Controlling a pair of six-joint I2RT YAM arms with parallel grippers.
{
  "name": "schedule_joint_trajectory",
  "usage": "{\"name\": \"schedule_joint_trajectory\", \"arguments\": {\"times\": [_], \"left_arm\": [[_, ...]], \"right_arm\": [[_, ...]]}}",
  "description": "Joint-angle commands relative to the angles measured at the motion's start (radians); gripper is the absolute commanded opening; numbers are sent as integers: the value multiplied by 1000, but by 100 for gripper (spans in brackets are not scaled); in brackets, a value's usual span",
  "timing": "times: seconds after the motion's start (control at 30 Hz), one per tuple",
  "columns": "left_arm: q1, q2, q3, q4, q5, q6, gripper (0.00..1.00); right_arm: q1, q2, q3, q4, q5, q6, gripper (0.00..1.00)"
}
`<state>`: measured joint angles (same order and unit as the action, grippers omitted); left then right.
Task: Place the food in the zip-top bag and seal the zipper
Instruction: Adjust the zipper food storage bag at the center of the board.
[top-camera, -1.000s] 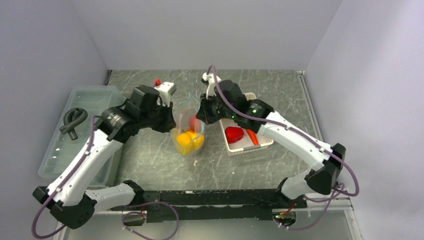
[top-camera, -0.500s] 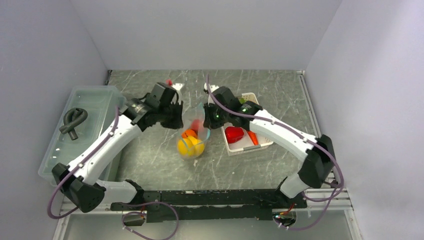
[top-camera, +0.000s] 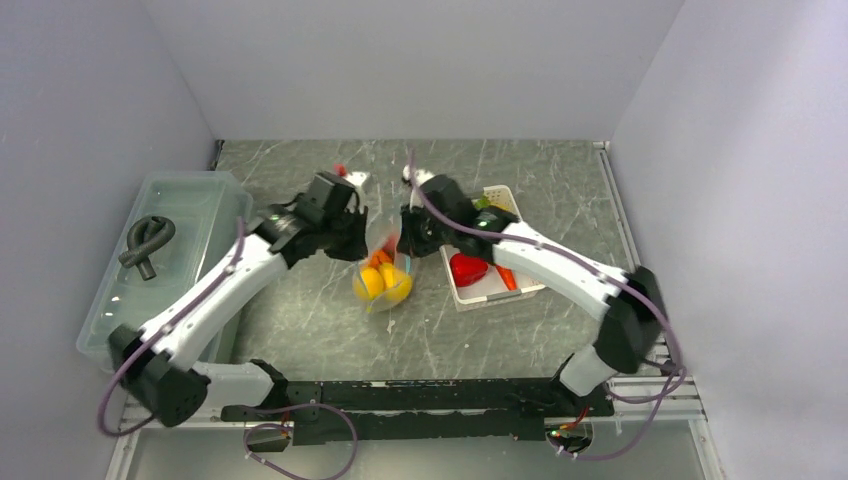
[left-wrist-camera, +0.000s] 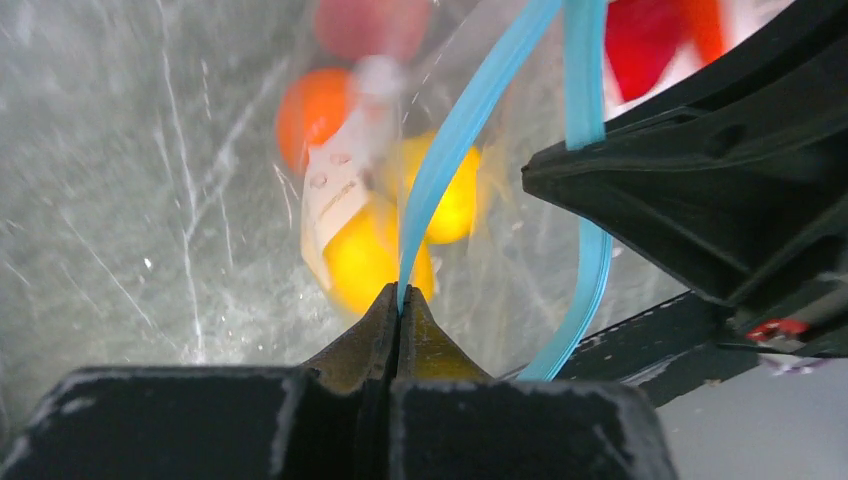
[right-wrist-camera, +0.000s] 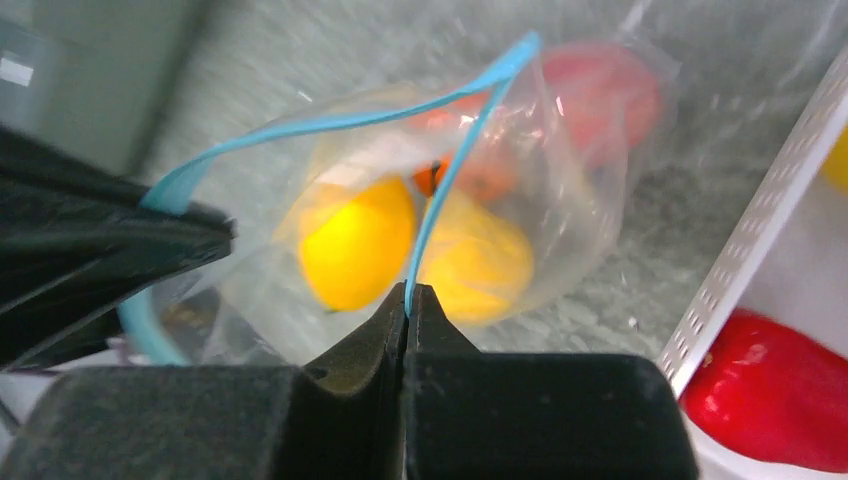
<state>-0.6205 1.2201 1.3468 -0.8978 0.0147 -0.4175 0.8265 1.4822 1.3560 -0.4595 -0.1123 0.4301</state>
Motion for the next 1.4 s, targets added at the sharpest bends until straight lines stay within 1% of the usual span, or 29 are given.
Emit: {"name": "schedule_joint_trajectory", "arguments": {"times": [0.0,0.07,0.3,0.37,0.43,0.5,0.57,0.67,0.7,0.77,0.8,0.87,0.9,0.97,1.1,1.37], "left_arm": [[4,110,-101,72,20,-41,0],[4,119,-68,40,24,-36,0],[4,-27,104,-1,-10,3,0],[4,-52,116,-11,-11,6,0],[4,-63,89,1,-30,20,0],[4,-45,56,-4,-93,17,0],[4,-22,45,-23,-75,7,0],[4,-55,-28,61,-42,9,0],[4,-60,-43,71,-61,6,0],[4,-38,-16,5,-66,0,0],[4,-37,-4,-6,-58,-1,0],[4,-58,-32,23,-71,4,0],[4,-65,-40,28,-83,4,0],[4,-63,-29,9,-92,8,0],[4,-62,8,-13,-103,25,0],[4,-27,145,-87,-164,87,0]], "right_arm": [[9,129,-55,9,-14,21,0],[12,104,-39,5,-3,13,0],[29,-48,94,-58,73,-13,0],[33,-85,105,-59,88,-15,0],[34,-106,77,-26,106,-20,0],[34,-69,72,-46,109,-19,0],[37,-44,82,-76,103,-17,0],[42,-61,-7,10,110,-10,0],[41,-50,-2,-3,143,-9,0],[45,-28,34,-64,146,-10,0],[51,-36,21,-47,134,-5,0],[52,-50,-21,11,118,6,0],[53,-43,-12,2,118,6,0],[53,-25,13,-31,117,1,0],[54,-31,6,-7,92,7,0],[54,11,41,4,91,8,0]]}}
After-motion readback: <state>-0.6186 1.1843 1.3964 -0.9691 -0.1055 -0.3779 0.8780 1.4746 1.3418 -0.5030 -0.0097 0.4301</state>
